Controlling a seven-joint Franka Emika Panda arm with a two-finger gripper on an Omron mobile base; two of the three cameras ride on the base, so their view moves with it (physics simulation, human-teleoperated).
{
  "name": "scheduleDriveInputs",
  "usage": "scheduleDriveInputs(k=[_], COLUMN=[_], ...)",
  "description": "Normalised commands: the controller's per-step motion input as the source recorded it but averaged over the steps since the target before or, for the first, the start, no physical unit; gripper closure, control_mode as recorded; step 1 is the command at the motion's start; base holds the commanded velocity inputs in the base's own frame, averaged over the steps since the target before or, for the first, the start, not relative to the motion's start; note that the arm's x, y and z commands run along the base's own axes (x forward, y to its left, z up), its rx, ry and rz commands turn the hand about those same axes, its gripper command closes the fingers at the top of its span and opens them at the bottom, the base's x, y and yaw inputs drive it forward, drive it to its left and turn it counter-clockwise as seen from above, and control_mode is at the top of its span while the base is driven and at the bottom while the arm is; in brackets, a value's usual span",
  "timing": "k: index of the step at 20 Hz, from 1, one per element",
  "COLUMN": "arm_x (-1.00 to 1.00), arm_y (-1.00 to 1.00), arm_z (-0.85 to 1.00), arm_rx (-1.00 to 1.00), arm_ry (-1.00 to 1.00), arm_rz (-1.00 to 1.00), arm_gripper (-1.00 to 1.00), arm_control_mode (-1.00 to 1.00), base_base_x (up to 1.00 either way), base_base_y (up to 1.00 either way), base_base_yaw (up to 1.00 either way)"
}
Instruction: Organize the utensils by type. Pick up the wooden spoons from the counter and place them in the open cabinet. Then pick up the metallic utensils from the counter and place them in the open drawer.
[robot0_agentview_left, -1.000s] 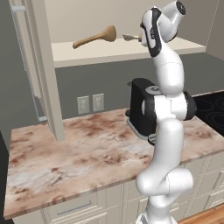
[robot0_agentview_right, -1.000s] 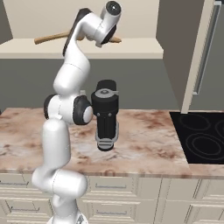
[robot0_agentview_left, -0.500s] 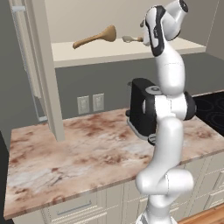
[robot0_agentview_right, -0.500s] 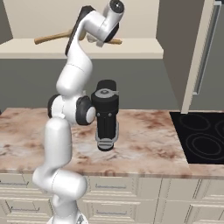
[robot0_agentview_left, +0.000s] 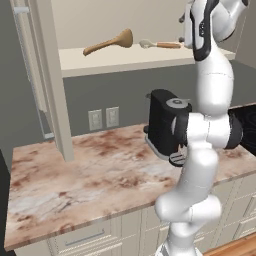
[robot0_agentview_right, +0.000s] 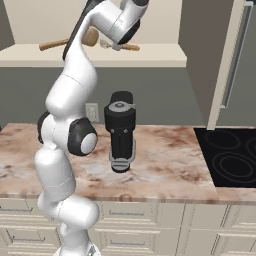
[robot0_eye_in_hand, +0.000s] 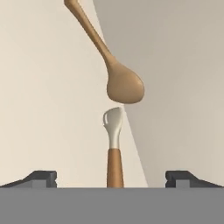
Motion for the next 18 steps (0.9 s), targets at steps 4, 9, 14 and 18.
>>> scheduleDriveInputs(k=[4, 9, 14, 18], arm_x=[-1.0, -1.0, -1.0, -0.72], arm_y=[0.07, 0.21, 0.24, 0.01], arm_z=[-0.69, -0.54, -0.58, -0.65], arm_rx=[0.0, 0.0, 0.07, 0.23], arm_ry=[-0.08, 0.0, 0.0, 0.2], arm_rz=[-0.27, -0.39, -0.46, -0.47], arm_gripper=[-1.0, -1.0, -1.0, -1.0], arm_control_mode=[-1.0, -1.0, -1.0, -1.0], base_base_x=[0.0, 0.0, 0.0, 0.0], base_base_y=[0.0, 0.0, 0.0, 0.0], base_base_yaw=[0.0, 0.0, 0.0, 0.0])
